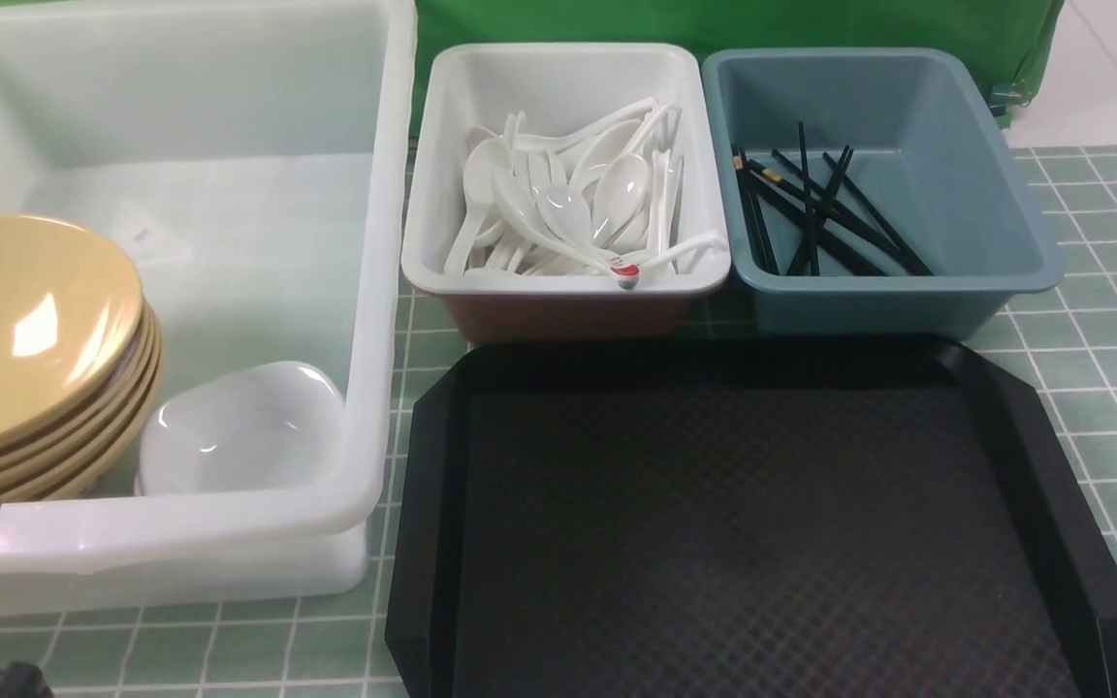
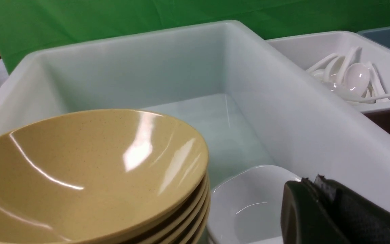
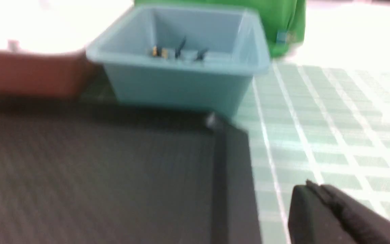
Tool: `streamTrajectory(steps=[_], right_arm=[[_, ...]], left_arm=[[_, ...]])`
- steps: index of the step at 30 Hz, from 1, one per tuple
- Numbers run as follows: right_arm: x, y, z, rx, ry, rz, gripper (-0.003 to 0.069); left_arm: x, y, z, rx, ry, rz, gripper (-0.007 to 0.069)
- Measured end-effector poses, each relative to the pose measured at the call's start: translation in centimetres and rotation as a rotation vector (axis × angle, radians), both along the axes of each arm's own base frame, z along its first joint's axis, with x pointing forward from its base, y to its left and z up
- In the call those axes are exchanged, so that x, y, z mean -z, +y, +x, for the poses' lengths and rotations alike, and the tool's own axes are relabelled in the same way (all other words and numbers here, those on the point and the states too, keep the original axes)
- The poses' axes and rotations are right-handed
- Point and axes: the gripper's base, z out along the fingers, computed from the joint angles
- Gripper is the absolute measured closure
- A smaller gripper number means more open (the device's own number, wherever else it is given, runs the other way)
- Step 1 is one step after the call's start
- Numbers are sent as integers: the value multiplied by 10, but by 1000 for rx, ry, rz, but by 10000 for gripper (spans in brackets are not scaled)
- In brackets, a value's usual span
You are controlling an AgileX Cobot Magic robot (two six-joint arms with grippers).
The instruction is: On blue table put chopsticks spoon bowls plates into blue grey white boxes.
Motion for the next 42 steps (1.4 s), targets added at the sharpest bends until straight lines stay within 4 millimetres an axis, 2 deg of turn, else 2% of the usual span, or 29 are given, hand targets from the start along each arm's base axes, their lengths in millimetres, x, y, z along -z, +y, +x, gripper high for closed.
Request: streamTrajectory(steps=[5, 28, 31, 33, 37, 42], right_arm=[[2, 0, -1, -17, 24, -62, 621], [2, 0, -1, -19, 25, -67, 617], [2, 0, -1, -19, 25, -67, 615], [2, 0, -1, -19, 25, -67, 614], [2, 0, -1, -19, 26, -67, 612], [2, 0, -1, -19, 26, -67, 608]], left_arm=[[0, 0, 0, 1, 4, 0, 620], [3, 0, -1, -2, -9, -1, 620], [13, 1, -2, -7, -33, -2, 620], [35, 2, -5, -17, -54, 38, 620], [67, 3, -7, -23, -39, 58, 620], [81, 2, -10, -20, 102, -32, 620]])
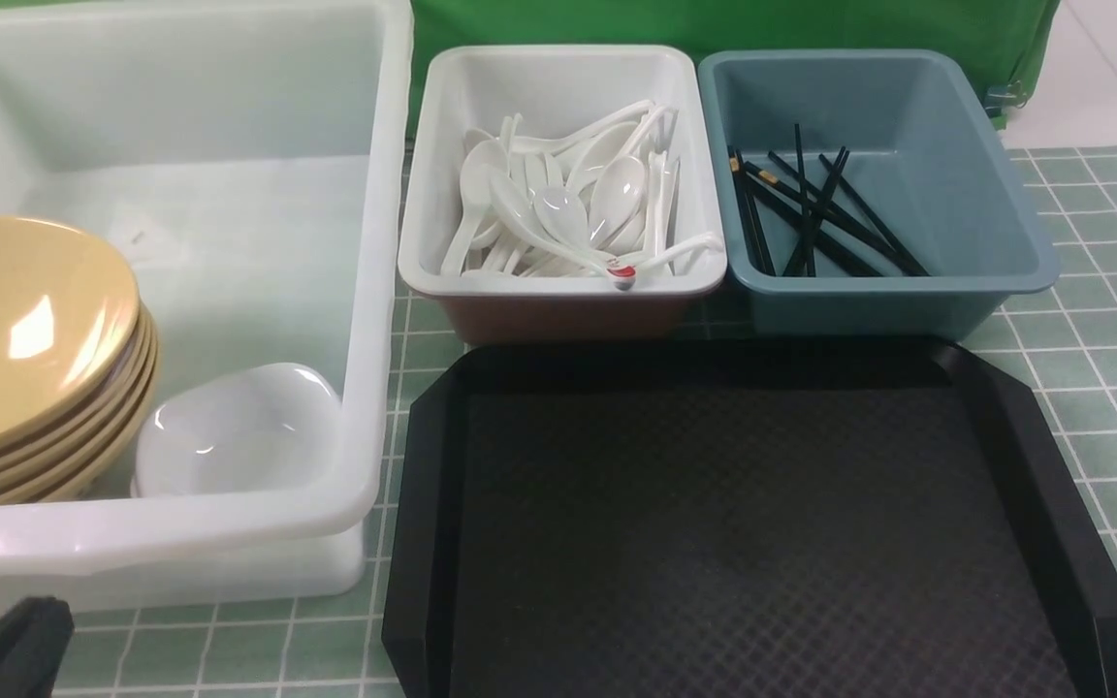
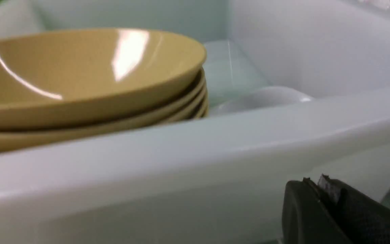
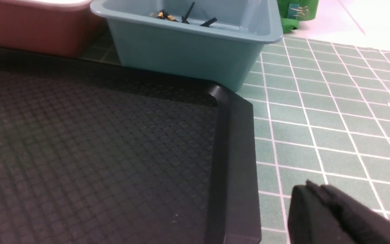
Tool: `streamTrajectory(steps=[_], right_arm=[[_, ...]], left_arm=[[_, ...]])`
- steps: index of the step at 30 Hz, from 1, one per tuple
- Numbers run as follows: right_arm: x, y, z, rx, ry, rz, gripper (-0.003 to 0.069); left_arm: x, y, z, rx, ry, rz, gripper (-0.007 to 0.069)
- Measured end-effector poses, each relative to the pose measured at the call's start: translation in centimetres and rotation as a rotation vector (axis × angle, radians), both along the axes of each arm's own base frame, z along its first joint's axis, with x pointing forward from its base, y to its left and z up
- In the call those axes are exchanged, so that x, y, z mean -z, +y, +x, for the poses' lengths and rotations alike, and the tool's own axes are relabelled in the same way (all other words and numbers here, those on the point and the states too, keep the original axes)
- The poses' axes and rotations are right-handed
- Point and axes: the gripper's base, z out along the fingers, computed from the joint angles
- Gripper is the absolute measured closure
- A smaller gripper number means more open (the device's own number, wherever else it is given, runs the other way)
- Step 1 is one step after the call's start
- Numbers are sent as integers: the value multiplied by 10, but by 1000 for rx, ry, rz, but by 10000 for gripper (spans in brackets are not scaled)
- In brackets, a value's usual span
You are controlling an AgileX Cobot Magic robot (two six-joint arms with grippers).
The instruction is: On blue table put chopsticks spoon bowls plates into blue grey white boxes.
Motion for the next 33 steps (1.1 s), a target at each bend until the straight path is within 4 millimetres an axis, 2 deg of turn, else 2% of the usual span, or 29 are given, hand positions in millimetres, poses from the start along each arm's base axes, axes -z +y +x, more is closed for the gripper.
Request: streamTrajectory(steps=[9, 33], right_arm=[[0, 0, 0, 0, 0, 0, 604], [0, 0, 0, 0, 0, 0, 580]], left_arm=[[1, 0, 0, -29, 24, -138, 620], [1, -1, 0, -28, 25, -145, 620]])
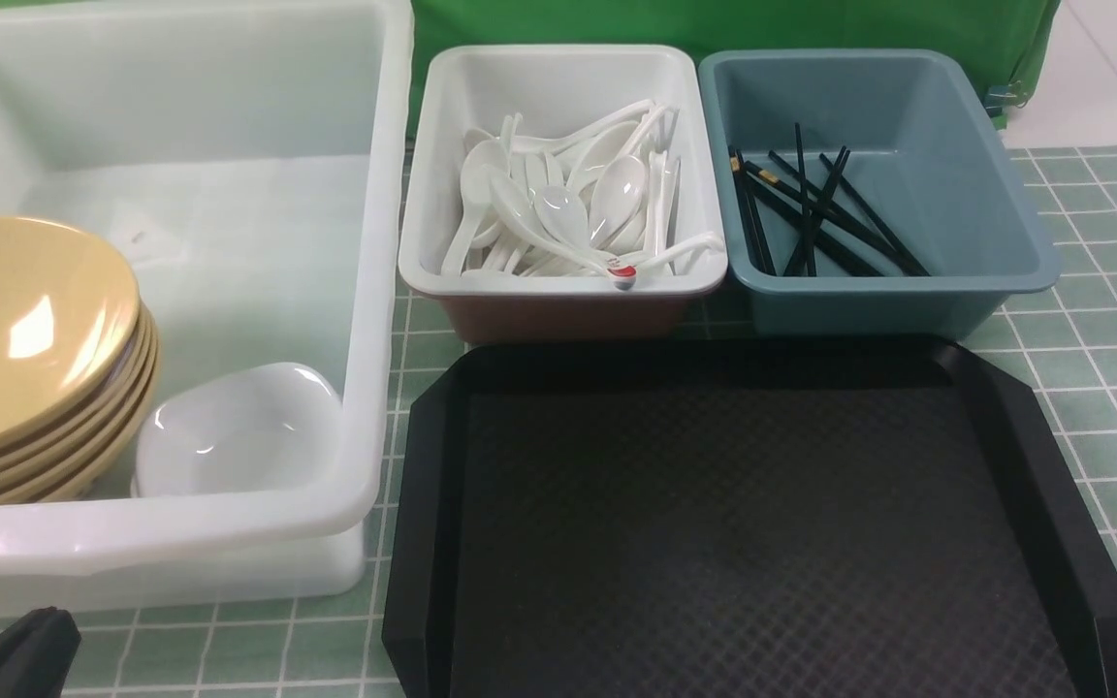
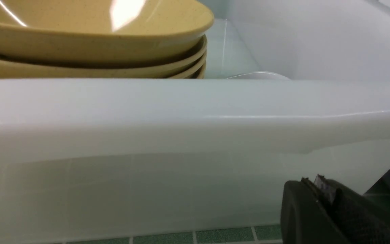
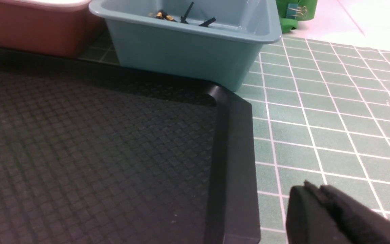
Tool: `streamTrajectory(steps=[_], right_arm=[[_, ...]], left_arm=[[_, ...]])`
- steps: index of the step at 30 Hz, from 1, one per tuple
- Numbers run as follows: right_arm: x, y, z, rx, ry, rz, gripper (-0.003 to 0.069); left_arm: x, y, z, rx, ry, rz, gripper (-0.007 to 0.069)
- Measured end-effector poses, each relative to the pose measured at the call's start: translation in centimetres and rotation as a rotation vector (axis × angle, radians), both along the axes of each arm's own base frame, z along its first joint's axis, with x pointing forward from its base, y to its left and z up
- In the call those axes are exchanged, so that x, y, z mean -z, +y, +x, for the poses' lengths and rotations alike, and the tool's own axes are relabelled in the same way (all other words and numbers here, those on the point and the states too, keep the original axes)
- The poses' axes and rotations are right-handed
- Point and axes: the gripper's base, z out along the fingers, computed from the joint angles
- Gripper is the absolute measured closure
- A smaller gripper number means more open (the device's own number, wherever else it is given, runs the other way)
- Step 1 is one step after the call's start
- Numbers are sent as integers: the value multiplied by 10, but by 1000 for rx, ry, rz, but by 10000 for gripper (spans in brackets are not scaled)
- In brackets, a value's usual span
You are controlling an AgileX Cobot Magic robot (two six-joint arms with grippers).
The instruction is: On blue table put chopsticks spoon bowls plates into blue grey white boxes.
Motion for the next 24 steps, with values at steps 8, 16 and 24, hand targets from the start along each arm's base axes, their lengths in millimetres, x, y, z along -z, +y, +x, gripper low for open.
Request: streamTrajectory(steps=[8, 16, 24], right_arm=[[0, 0, 0, 0, 0, 0, 571], [0, 0, 0, 0, 0, 0, 564], [0, 0, 0, 0, 0, 0, 556]], left_arm=[[0, 0, 0, 0, 0, 0, 620], [0, 0, 0, 0, 0, 0, 620], [0, 0, 0, 0, 0, 0, 620]])
